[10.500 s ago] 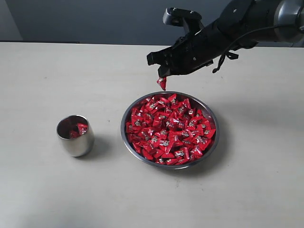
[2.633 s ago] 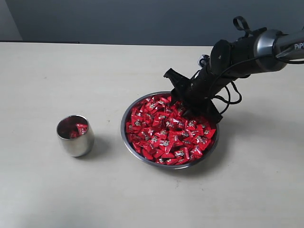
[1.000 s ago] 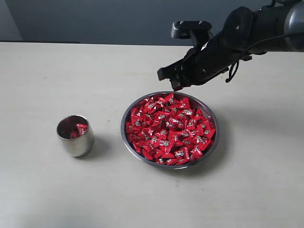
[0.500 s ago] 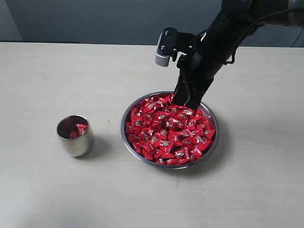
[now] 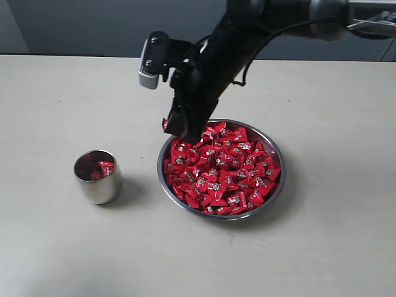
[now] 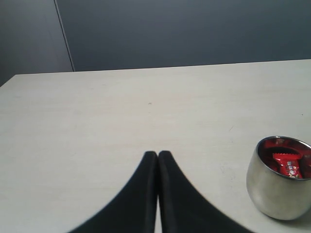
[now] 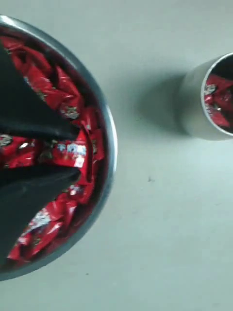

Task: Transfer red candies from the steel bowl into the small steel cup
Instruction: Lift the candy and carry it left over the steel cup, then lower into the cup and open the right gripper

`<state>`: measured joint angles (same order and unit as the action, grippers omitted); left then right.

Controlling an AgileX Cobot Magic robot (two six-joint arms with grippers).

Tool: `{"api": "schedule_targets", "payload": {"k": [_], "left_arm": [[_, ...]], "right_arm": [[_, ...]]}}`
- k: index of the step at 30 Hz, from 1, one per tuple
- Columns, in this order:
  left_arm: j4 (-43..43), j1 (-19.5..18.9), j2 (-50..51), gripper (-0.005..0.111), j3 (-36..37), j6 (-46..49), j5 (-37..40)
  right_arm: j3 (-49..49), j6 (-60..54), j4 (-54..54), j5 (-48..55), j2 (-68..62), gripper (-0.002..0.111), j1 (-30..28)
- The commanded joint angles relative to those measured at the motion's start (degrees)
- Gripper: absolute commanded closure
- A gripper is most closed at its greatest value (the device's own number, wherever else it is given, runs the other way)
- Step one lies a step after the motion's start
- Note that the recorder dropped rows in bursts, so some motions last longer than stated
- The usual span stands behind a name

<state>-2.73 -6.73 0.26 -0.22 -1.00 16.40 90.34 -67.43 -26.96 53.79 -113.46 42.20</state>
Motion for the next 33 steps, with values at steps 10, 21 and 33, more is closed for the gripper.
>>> {"api": "schedule_targets", "payload": {"k": [10, 21, 33], "left_arm": [[0.16, -0.03, -0.26, 0.106, 0.22, -0.11, -0.11], [0.16, -0.03, -0.26, 0.106, 0.22, -0.11, -0.11], [0.16, -0.03, -0.26, 0.106, 0.22, -0.11, -0.11]], "right_arm": [[26.15, 11.86, 1.66, 11.3, -15.15, 0.109, 9.11], [29.08, 14.75, 3.74, 11.24, -19.7, 0.109, 13.19], [29.34, 14.97, 4.86, 7.08, -20.4, 0.109, 13.88]]}}
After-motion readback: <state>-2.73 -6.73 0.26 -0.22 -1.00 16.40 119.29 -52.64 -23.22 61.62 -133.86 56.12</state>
